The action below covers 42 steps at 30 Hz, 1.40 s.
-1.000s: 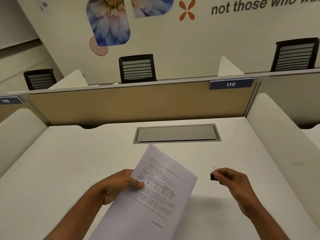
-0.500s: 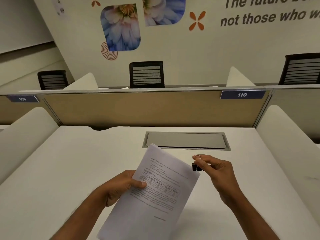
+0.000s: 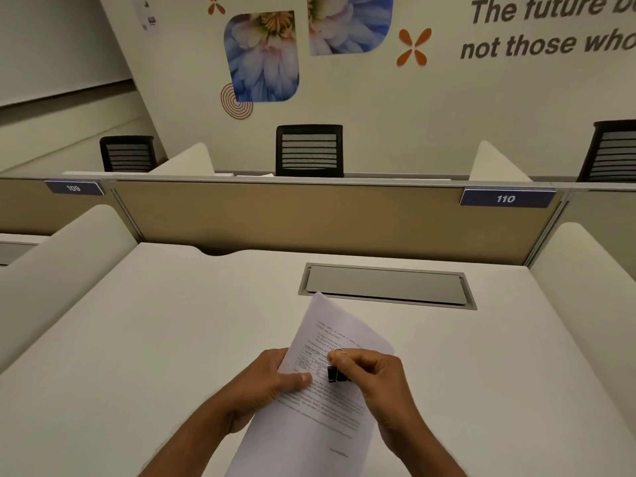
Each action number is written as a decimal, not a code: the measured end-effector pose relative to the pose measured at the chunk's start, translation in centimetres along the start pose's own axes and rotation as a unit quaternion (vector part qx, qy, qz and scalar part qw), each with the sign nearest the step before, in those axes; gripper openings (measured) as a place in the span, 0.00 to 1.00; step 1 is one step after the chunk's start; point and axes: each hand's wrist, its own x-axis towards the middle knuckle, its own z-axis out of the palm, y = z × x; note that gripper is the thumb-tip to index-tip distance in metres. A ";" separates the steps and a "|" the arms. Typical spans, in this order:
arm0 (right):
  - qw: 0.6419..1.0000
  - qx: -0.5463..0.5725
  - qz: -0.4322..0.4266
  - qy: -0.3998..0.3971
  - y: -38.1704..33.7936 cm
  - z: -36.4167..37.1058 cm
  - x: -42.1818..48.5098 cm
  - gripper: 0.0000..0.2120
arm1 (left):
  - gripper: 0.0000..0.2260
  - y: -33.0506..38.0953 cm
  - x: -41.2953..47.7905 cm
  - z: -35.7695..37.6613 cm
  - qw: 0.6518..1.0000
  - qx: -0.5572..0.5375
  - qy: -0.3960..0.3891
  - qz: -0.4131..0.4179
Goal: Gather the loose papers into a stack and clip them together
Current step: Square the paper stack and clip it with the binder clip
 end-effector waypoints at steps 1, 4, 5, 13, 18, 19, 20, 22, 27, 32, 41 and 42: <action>1.000 -0.001 -0.005 -0.001 0.1 0.2 -0.2 0.07 | 0.19 -0.2 -0.2 0.2 1.000 -0.012 -0.001 0.002; 1.000 0.003 -0.012 0.000 0.5 1.0 -0.6 0.05 | 0.16 -0.6 -0.8 0.9 0.999 -0.048 0.001 0.013; 1.000 0.005 -0.015 0.005 0.7 1.3 -0.8 0.05 | 0.17 -0.7 -1.0 1.1 0.998 -0.057 0.001 0.017; 0.997 0.036 -0.025 0.062 1.4 3.4 -1.9 0.06 | 0.19 -2.1 -1.8 2.0 0.996 -0.071 0.047 0.032; 0.998 0.019 -0.015 0.064 1.7 4.2 -2.2 0.07 | 0.17 -2.5 -2.3 2.0 0.993 -0.082 0.075 0.031; 0.998 0.011 -0.012 0.062 1.7 4.2 -2.2 0.07 | 0.16 -2.5 -2.4 2.0 0.993 -0.086 0.080 0.028; 0.998 0.000 -0.010 0.059 1.7 4.2 -2.3 0.07 | 0.15 -2.5 -2.6 1.9 0.992 -0.089 0.084 0.025; 0.998 -0.037 -0.009 0.047 1.6 4.1 -2.0 0.04 | 0.14 -2.5 -2.7 1.7 0.991 -0.094 0.087 0.021; 0.991 -0.133 -0.024 -0.001 0.8 4.0 -1.3 0.05 | 0.14 -2.7 -2.7 1.1 0.989 -0.103 0.107 0.006; 0.983 -0.169 -0.069 -0.009 0.7 3.6 -0.8 0.07 | 0.18 -3.1 -2.5 0.6 0.991 -0.091 0.098 -0.007; 0.981 -0.176 -0.082 -0.002 -0.2 3.8 -0.4 0.02 | 0.19 -3.0 -2.4 0.3 0.991 -0.078 0.110 -0.008; 0.977 -0.193 -0.090 -0.006 -0.2 3.7 -0.3 0.02 | 0.20 -2.9 -2.4 0.3 0.991 -0.077 0.112 -0.008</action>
